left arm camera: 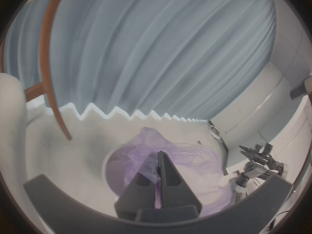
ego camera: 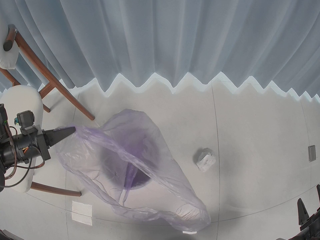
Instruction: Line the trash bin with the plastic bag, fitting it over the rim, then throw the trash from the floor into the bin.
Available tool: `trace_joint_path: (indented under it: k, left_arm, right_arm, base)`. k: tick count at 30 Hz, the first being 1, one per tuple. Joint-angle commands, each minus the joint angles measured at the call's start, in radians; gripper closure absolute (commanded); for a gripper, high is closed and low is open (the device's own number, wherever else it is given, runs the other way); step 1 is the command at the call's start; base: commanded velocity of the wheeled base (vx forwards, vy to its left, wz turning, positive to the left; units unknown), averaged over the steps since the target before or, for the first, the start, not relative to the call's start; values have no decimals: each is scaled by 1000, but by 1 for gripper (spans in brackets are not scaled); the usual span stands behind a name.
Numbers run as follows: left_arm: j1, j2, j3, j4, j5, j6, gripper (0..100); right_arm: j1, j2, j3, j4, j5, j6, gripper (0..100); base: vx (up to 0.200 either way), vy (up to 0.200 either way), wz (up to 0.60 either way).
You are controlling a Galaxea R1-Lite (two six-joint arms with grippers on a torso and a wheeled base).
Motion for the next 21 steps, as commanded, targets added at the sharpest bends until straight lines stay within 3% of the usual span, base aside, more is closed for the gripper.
trace_joint_path:
  k: [1, 4, 6, 9, 12, 16, 21]
  left_arm:
    - [142, 90, -12, -58, 6, 2, 100]
    - [90, 148, 7, -127, 50, 21, 100]
    - [-30, 163, 51, -181, 139, 56, 100]
    - [-2, 278, -22, -248, 245, 48, 100]
    - [19, 327, -27, -311, 288, 56, 100]
    - [-88, 407, 1, -534, 403, 41, 100]
    - [-173, 426, 21, -632, 472, -24, 100]
  right_arm:
    - [0, -17, 18, 0, 1, 0, 0]
    - [0, -15, 16, 0, 1, 0, 0]
    - [0, -17, 18, 0, 1, 0, 0]
    - [0, -15, 18, 0, 1, -2, 0]
    - [0, -17, 18, 0, -1, -2, 0]
    - [0, -17, 18, 0, -2, 0, 0]
    - [0, -17, 16, 1, -2, 0, 0]
  base:
    - [0, 0, 0]
    - [0, 0, 0]
    - [0, 0, 0]
    - [0, 0, 0]
    - [0, 0, 0]
    - [0, 0, 0]
    - [0, 0, 0]
